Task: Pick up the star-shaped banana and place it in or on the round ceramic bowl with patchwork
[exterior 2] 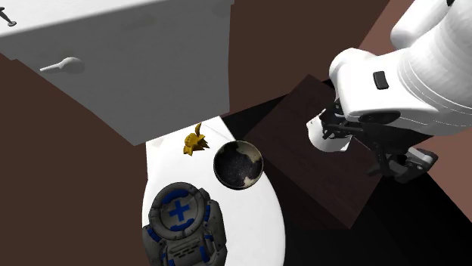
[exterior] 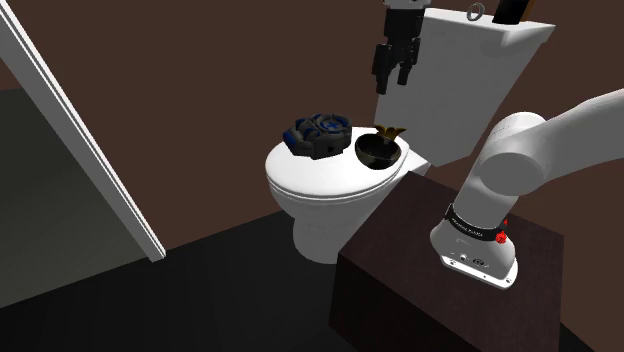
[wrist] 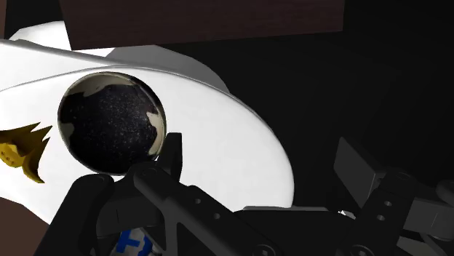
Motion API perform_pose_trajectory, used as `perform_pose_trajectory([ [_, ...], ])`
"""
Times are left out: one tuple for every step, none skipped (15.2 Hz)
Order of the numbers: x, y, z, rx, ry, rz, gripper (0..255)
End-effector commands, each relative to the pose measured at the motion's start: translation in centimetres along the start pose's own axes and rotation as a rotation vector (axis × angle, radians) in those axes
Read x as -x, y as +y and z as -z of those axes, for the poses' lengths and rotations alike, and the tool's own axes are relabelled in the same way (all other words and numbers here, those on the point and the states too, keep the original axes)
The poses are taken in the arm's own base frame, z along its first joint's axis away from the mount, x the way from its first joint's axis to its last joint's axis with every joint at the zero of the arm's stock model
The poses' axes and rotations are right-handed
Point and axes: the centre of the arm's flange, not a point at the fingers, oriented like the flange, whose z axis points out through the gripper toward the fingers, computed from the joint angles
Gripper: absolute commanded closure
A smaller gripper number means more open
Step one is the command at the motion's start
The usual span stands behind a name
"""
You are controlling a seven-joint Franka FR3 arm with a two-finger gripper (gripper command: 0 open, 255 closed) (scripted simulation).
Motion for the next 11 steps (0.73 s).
perform_pose_trajectory([
  [0.0, 0.0, 0.0, 0.0, 0.0, 0.0, 0],
  [-0.3, 1.1, -0.7, -0.002, 0.002, 0.01, 0],
  [-0.6, 2.3, -1.3, -0.005, 0.003, 0.02, 0],
  [-0.9, 3.4, -2.0, -0.007, 0.005, 0.03, 0],
  [-1.2, 4.5, -2.7, -0.01, 0.007, 0.04, 0],
  [-1.5, 5.6, -3.4, -0.012, 0.008, 0.05, 0],
  [-1.8, 6.7, -4.0, -0.014, 0.01, 0.06, 0],
  [-2.2, 7.8, -4.7, -0.017, 0.012, 0.071, 0],
  [-2.6, 8.9, -5.4, -0.019, 0.013, 0.081, 0],
  [-2.9, 10.0, -6.1, -0.022, 0.015, 0.091, 0],
  [-3.3, 11.1, -6.8, -0.024, 0.017, 0.101, 0],
])
